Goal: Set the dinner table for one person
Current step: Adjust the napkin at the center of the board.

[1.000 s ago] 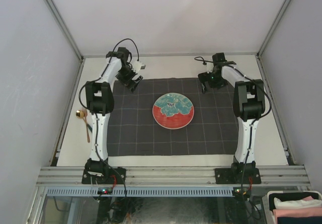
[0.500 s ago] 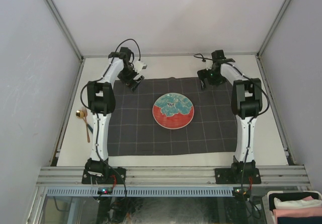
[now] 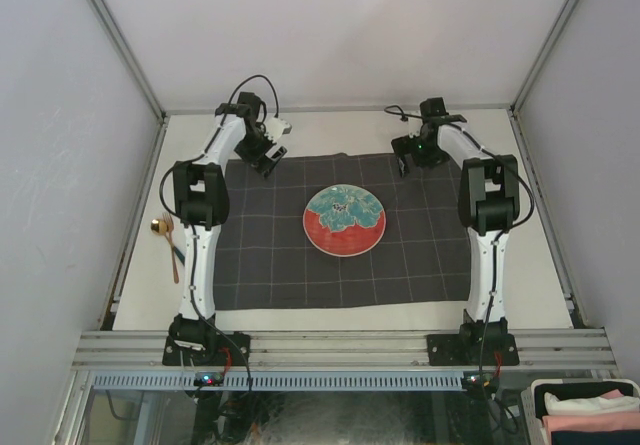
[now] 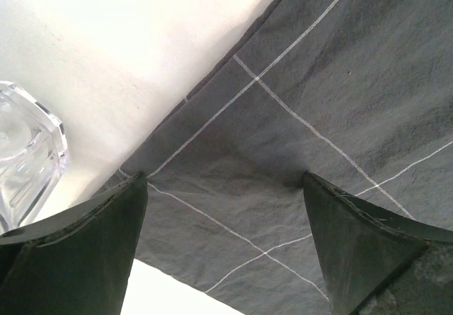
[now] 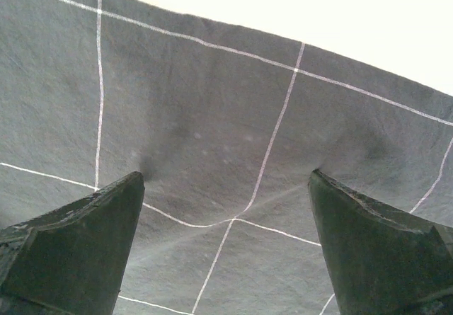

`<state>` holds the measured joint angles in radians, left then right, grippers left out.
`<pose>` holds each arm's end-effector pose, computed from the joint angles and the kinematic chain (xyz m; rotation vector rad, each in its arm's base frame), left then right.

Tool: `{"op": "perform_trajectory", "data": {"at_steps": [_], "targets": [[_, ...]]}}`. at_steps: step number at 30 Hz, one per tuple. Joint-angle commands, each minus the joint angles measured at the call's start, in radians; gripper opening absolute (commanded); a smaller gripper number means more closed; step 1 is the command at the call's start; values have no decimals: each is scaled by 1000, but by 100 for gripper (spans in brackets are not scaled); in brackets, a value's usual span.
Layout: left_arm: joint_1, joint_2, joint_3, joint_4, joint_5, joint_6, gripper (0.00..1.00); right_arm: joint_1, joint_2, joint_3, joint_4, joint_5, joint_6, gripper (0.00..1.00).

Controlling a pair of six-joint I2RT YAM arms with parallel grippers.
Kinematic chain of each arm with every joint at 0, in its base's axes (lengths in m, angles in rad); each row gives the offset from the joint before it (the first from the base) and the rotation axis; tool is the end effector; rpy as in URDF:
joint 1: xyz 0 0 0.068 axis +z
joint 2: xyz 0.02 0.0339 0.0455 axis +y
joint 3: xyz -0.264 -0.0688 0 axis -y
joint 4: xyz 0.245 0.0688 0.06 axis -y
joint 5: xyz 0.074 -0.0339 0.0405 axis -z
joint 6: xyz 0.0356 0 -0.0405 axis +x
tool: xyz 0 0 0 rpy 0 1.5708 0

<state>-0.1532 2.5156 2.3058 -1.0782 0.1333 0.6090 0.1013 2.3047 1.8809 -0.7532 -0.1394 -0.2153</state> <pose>0.5098 -0.0835 0.1709 1.0795 2.6216 -0.0932 0.4837 0.0541 0.1626 -0.4690 2.6963 0.1596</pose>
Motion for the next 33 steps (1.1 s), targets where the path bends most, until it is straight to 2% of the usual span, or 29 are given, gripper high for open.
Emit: {"op": "perform_trajectory", "data": {"at_steps": [1, 5, 12, 17, 27, 33], "targets": [[-1, -5, 9, -25, -14, -8, 95, -14, -63, -78, -13, -18, -9, 100], [-2, -10, 8, -15, -19, -10, 100, -26, -115, -168, -15, -18, -20, 100], [-1, -19, 9, 9, -41, -9, 100, -39, -177, -261, 4, -18, -35, 100], [-2, -25, 9, -11, -41, 12, 100, -41, -137, -195, 1, -26, -49, 100], [-1, -43, -6, -22, -56, 10, 100, -51, 19, 54, -58, -19, -76, 100], [-3, -35, 0, 16, -79, 0, 100, -50, 0, 21, -56, -24, -68, 100]]}}
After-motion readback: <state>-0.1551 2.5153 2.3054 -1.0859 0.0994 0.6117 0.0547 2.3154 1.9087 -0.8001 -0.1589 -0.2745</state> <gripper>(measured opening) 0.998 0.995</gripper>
